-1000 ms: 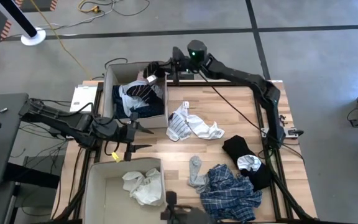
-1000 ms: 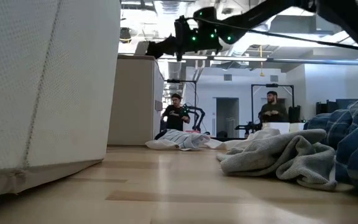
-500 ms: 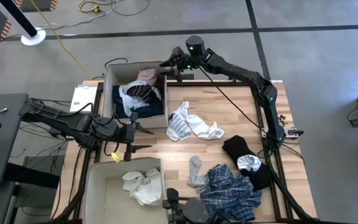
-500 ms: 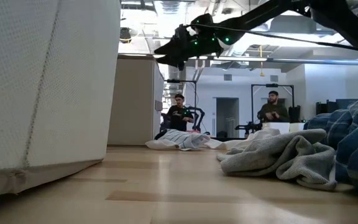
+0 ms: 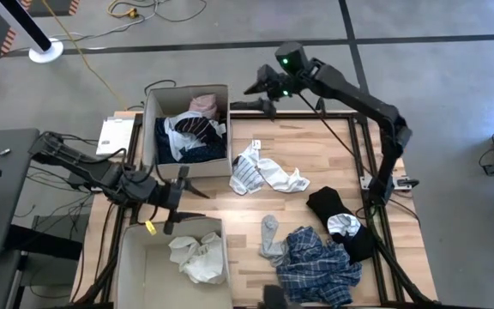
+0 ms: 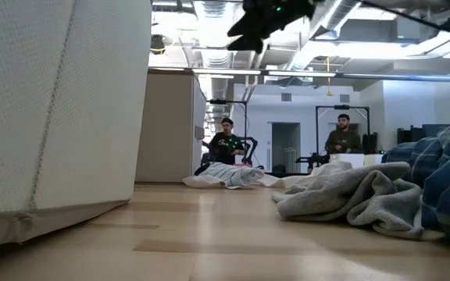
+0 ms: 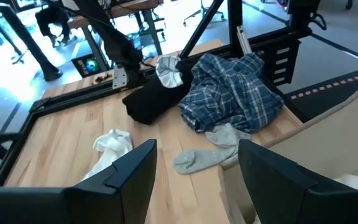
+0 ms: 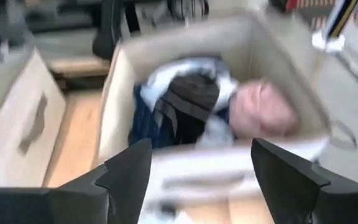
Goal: Sort clothes
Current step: Put the blue checkered into the top light brown laundry organizer
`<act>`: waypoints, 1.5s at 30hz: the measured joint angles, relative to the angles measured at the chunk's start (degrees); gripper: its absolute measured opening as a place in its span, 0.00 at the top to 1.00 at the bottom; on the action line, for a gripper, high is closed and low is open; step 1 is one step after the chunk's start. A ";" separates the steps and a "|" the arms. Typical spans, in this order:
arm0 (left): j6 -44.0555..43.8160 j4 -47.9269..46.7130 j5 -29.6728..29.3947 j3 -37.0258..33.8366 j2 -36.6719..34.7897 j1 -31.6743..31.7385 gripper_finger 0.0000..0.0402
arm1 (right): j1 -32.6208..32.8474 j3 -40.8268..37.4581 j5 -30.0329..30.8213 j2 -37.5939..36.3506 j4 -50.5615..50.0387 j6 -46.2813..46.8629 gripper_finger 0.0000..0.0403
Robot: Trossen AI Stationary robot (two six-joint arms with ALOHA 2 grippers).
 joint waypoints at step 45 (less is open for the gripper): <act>3.86 4.21 -0.24 0.07 4.35 -3.46 0.45 | 51.23 -22.25 17.94 -12.25 -29.94 40.88 0.28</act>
